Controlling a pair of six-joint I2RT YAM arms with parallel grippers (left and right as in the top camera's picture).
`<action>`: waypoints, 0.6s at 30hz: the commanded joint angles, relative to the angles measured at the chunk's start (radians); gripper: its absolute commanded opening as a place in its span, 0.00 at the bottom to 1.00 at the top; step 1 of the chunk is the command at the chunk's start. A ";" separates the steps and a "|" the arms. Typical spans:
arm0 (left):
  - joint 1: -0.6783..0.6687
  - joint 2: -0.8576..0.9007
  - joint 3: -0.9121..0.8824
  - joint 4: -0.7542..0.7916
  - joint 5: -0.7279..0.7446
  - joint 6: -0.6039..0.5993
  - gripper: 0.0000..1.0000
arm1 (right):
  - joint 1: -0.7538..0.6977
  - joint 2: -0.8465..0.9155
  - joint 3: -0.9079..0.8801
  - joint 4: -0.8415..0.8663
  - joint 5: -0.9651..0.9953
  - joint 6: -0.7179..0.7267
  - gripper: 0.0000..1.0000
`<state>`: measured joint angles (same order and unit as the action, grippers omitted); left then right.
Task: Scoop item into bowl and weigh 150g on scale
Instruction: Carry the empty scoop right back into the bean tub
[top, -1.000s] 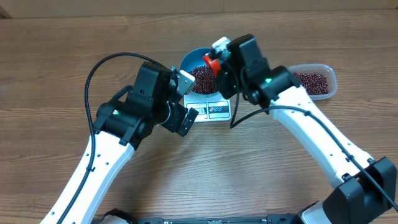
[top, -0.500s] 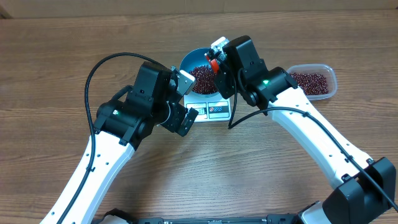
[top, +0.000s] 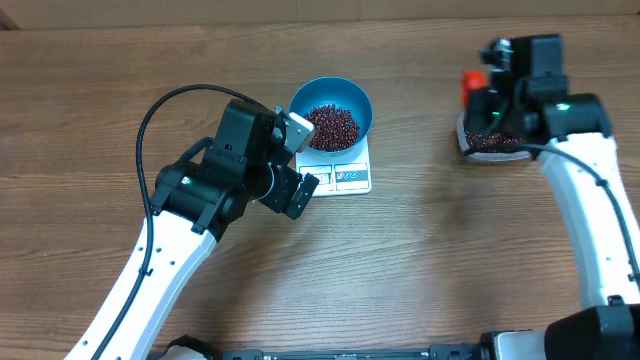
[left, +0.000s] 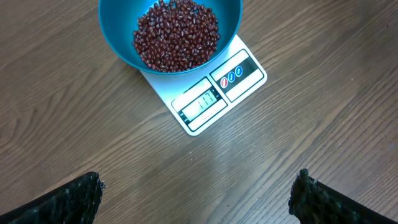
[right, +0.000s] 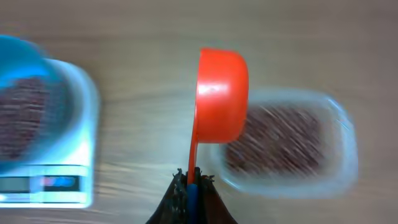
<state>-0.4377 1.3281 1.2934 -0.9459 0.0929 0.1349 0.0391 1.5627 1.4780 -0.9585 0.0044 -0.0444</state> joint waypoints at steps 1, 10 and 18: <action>0.000 -0.008 -0.009 0.001 -0.007 0.019 1.00 | -0.066 0.019 0.001 -0.029 0.121 0.015 0.04; 0.000 -0.008 -0.009 0.001 -0.007 0.019 1.00 | -0.089 0.105 -0.071 0.006 0.202 0.015 0.04; 0.000 -0.008 -0.009 0.001 -0.007 0.019 1.00 | -0.089 0.207 -0.071 0.000 0.201 0.015 0.04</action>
<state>-0.4377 1.3281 1.2926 -0.9459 0.0929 0.1349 -0.0471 1.7512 1.4124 -0.9619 0.1890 -0.0372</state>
